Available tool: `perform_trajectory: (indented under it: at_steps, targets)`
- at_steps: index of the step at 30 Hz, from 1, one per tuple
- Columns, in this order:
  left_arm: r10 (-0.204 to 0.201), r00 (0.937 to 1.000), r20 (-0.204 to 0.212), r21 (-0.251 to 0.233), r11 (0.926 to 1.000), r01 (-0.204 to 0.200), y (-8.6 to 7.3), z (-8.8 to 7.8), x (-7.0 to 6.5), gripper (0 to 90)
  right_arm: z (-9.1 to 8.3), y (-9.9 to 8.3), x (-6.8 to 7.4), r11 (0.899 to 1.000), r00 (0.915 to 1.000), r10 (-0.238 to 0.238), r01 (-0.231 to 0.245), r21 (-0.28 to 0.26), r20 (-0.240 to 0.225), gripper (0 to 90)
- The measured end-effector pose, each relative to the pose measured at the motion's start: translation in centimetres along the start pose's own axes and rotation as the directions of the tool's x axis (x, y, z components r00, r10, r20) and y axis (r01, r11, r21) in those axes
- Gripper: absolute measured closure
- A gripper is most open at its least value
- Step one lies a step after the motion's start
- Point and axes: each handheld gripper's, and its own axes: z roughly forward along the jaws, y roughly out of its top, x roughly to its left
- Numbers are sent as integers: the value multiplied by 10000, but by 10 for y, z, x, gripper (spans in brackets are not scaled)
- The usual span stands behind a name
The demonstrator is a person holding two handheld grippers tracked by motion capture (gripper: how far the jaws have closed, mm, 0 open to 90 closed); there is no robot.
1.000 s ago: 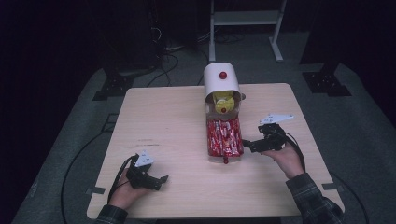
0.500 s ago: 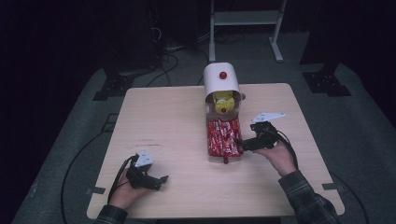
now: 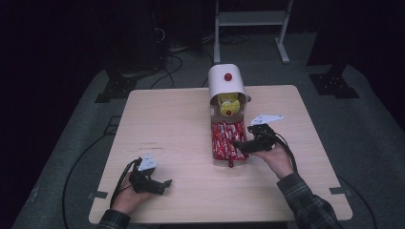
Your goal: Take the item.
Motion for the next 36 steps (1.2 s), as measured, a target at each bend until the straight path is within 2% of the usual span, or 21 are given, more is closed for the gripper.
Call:
perform_trajectory:
  at_steps: [3, 11, 16, 24, 32, 35, 36]
  targets:
    - [0, 10000, 0, -5, 10000, 0, 0, 0, 0, 0, 3, 1, 3, 9997, 10000, -92, 92, -210, -3, 129]
    - [13, 10000, 11, -7, 10000, -13, 0, 0, 0, 0, 13, 3, 9, 9998, 9998, -108, 106, -144, -148, 146]
    - [11, 10000, 14, -12, 10000, -11, 0, 0, 0, 0, 17, 5, 13, 9994, 9996, -207, 202, -297, -169, 197]
    - [13, 10000, 12, -5, 10000, -13, 0, 0, 0, 0, 26, 5, 16, 9997, 9997, -149, 145, -193, -217, 250]
    - [17, 10000, 12, -4, 10000, -17, 0, 0, 0, 0, 31, 4, 20, 9993, 9993, -360, 359, -91, -91, 391]
    - [11, 10000, 15, -6, 10000, -11, 0, 0, 0, 0, 32, 4, 21, 9993, 9993, -372, 372, 11, -36, 418]
    - [11, 10000, 14, -21, 10000, -11, 0, 0, 0, 0, 33, 4, 20, 9992, 9993, -365, 366, 131, -46, 480]
